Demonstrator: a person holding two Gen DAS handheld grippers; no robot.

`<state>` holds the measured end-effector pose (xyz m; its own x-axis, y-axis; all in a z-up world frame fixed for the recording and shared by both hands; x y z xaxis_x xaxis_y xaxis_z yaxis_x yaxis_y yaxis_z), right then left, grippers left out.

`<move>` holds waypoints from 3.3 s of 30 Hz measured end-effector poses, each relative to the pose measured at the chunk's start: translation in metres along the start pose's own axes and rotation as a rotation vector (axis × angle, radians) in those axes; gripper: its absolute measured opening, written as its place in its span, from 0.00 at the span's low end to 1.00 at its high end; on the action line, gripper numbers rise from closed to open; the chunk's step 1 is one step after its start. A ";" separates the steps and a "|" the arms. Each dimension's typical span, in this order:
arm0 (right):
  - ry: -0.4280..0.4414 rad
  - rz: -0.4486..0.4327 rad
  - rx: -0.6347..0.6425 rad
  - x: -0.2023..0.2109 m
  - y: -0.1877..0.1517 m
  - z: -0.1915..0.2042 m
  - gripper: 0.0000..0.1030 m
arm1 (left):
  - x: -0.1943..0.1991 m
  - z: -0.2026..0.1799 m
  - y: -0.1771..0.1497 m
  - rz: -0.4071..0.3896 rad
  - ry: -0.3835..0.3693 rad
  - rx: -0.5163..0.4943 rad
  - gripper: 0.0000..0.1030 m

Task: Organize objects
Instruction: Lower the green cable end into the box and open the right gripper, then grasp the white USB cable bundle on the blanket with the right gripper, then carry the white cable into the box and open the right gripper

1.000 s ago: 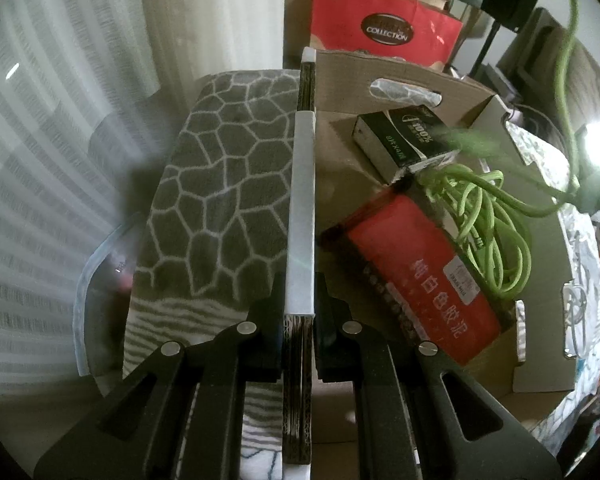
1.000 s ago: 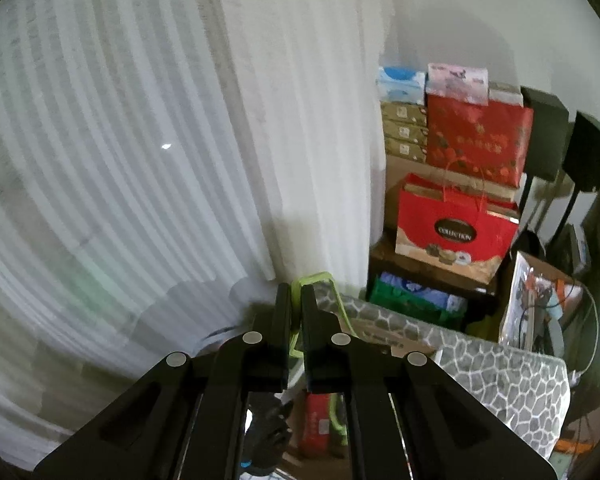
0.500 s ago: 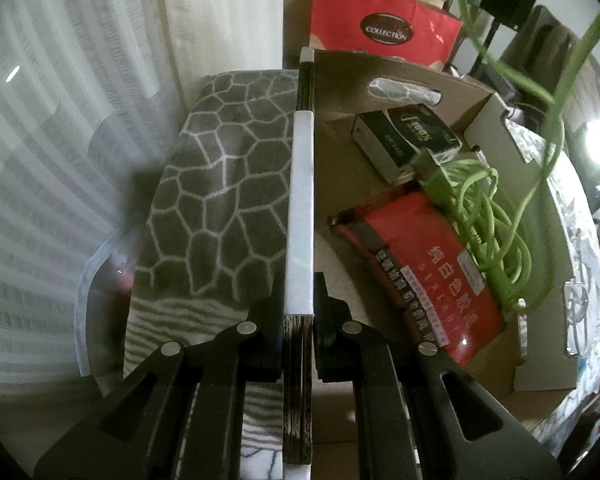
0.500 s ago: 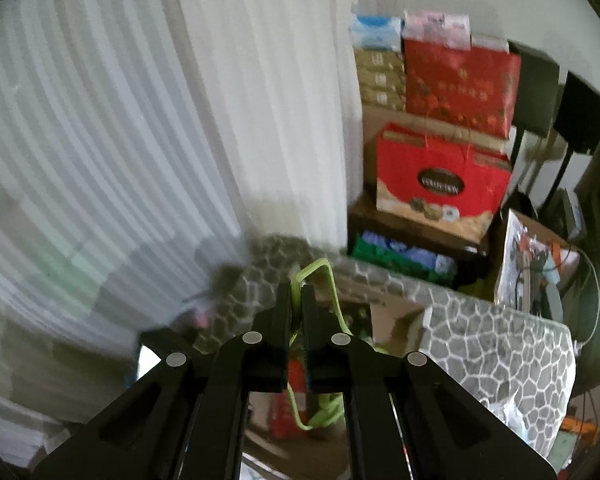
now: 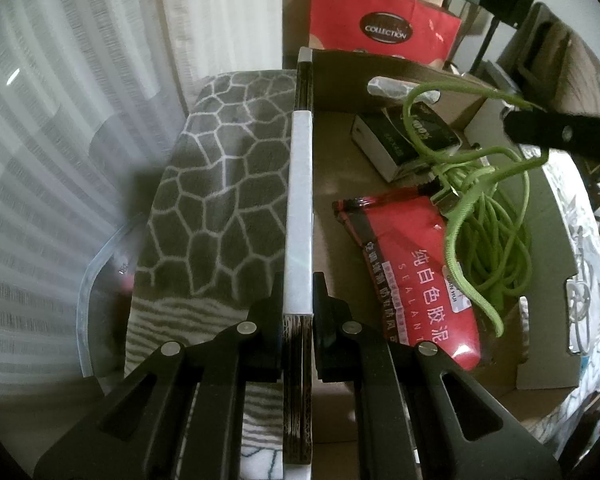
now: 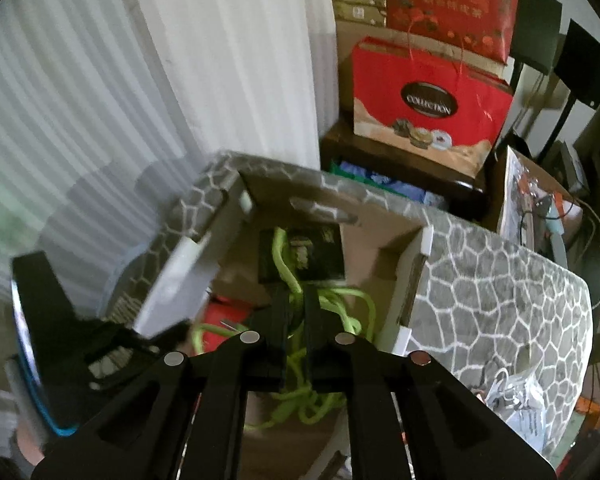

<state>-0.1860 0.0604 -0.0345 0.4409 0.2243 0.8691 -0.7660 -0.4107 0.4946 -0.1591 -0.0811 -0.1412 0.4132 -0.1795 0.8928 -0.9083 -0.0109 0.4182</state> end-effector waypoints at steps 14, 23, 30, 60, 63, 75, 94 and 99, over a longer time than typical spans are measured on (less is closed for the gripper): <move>-0.020 -0.042 -0.076 0.031 -0.007 -0.042 0.62 | 0.001 -0.001 -0.001 0.000 0.002 -0.002 0.10; -0.097 -0.081 -0.084 0.061 -0.032 -0.085 0.66 | 0.000 -0.001 0.000 0.000 0.001 -0.003 0.10; -0.123 -0.073 -0.104 0.065 -0.068 -0.108 0.66 | 0.000 0.000 0.000 0.000 0.002 -0.002 0.10; -0.156 0.038 -0.108 0.019 -0.171 -0.112 0.49 | 0.000 0.003 0.001 0.001 0.005 -0.004 0.10; -0.147 0.033 -0.112 0.018 -0.171 -0.111 0.24 | 0.000 0.002 0.001 0.001 0.004 -0.004 0.10; -0.129 -0.003 -0.129 0.035 -0.161 -0.113 0.11 | 0.000 0.002 0.001 0.001 0.005 -0.005 0.10; -0.131 -0.144 -0.098 0.106 -0.099 -0.101 0.09 | 0.000 0.001 0.000 0.001 0.006 -0.005 0.10; -0.110 -0.168 -0.065 0.113 -0.068 -0.080 0.09 | 0.000 0.002 0.001 0.001 0.006 -0.006 0.10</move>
<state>-0.1218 0.1842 0.0306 0.6111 0.1855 0.7696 -0.7042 -0.3167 0.6355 -0.1598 -0.0832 -0.1416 0.4125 -0.1732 0.8943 -0.9084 -0.0051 0.4180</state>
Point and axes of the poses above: each gripper's, at about its wrist camera, not at the fingertips, and x roughly against the way its jaws point, z to its left, y to its top, the point moved 5 cm from there along -x, roughly the way its jaws point, and after that the axes turned 8 degrees about -y, right-handed, at the moved point
